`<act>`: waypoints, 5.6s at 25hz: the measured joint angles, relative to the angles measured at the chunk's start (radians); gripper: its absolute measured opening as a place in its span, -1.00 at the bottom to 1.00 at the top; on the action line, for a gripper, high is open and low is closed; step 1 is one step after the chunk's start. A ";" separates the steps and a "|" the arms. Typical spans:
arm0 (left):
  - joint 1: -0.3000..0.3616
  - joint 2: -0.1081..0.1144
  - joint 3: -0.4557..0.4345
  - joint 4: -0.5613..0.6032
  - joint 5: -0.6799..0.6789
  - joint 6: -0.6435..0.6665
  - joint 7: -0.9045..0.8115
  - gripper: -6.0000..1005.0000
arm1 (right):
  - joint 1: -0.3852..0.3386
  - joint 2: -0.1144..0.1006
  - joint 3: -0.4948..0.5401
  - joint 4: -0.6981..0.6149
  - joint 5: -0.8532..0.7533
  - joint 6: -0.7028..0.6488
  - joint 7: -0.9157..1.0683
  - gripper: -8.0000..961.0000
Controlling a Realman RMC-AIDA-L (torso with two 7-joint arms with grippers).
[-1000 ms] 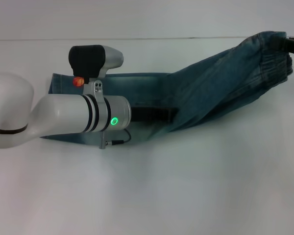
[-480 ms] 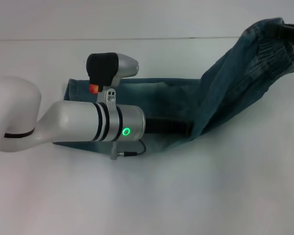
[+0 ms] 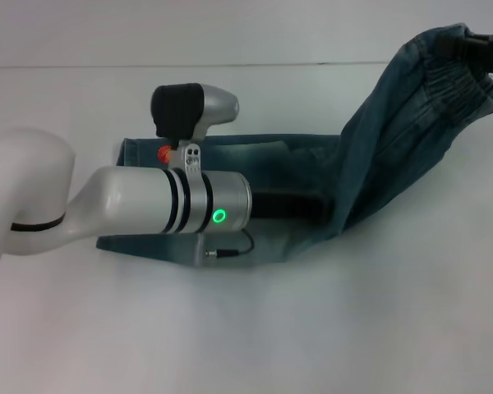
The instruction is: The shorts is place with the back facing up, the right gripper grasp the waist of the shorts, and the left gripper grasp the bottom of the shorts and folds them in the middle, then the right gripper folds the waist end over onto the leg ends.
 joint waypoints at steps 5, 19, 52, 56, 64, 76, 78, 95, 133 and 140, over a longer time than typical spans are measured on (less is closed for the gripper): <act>0.039 0.000 -0.081 0.046 0.000 -0.109 0.051 -0.74 | 0.010 0.001 -0.037 0.007 -0.001 0.006 0.004 -0.80; 0.146 0.000 -0.296 0.267 0.005 -0.379 0.244 -0.06 | 0.098 -0.004 -0.192 0.119 -0.004 0.080 0.028 -0.79; 0.177 0.000 -0.356 0.329 0.011 -0.491 0.388 0.07 | 0.584 0.045 -0.708 0.520 -0.046 0.391 0.090 -0.77; 0.177 0.000 -0.342 0.326 0.010 -0.488 0.389 0.07 | 0.612 0.048 -0.757 0.530 -0.046 0.400 0.090 -0.76; 0.174 0.000 -0.323 0.323 0.003 -0.482 0.389 0.07 | 0.647 0.054 -0.833 0.532 -0.045 0.405 0.091 -0.76; 0.168 0.000 -0.304 0.311 0.003 -0.482 0.387 0.07 | 0.632 0.046 -0.859 0.529 -0.055 0.395 0.070 -0.75; 0.168 0.000 -0.297 0.310 0.004 -0.481 0.387 0.07 | 0.630 0.045 -0.872 0.525 -0.056 0.402 0.060 -0.60; 0.167 0.000 -0.281 0.297 0.003 -0.481 0.383 0.18 | 0.595 0.049 -0.881 0.438 -0.066 0.443 0.014 0.66; 0.552 0.010 -0.942 0.320 0.212 0.882 0.361 0.86 | -0.341 0.027 -0.636 0.205 0.530 -0.141 -0.641 0.88; 0.554 0.013 -0.956 0.323 0.376 0.966 0.396 0.87 | -0.350 0.026 -0.478 0.243 0.365 -0.250 -0.662 0.87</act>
